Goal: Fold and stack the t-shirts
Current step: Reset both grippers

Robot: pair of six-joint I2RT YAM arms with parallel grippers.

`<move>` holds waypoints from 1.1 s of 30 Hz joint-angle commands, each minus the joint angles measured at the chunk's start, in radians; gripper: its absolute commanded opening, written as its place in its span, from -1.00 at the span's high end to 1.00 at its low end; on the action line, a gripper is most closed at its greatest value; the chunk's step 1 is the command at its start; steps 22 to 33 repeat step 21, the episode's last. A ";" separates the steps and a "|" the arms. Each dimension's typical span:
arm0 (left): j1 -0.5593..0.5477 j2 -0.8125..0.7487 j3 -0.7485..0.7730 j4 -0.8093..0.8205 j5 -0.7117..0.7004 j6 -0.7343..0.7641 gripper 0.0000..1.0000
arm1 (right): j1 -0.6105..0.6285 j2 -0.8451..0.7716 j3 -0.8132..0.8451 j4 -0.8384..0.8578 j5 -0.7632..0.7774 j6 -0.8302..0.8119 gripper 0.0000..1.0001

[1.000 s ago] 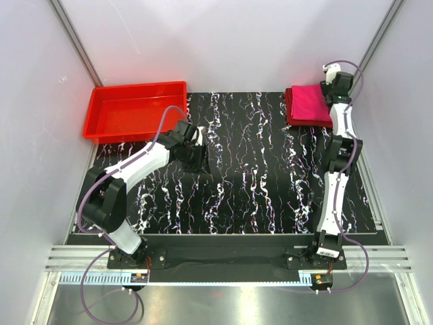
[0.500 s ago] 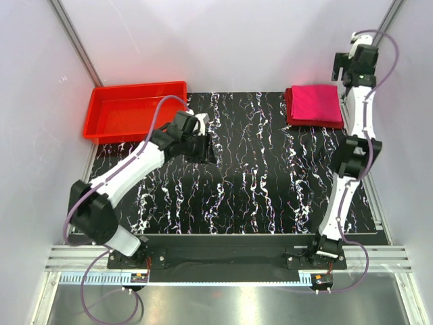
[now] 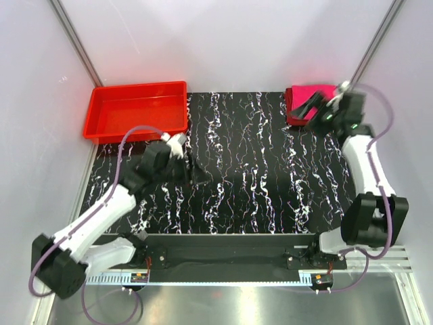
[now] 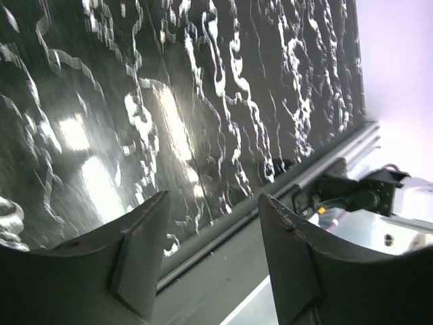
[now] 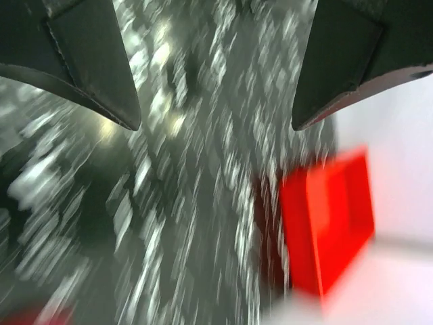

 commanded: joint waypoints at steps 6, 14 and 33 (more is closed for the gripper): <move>-0.009 -0.359 -0.422 0.406 0.044 -0.269 -0.32 | 0.297 -0.319 -0.568 0.209 -0.103 0.342 -0.99; -0.012 -0.744 -0.820 0.704 0.079 -0.507 -0.42 | 0.392 -0.664 -1.046 0.389 -0.029 0.531 -0.99; -0.012 -1.000 -1.043 1.089 0.139 -0.751 -0.52 | 0.403 -1.015 -1.353 0.690 -0.165 0.708 -1.00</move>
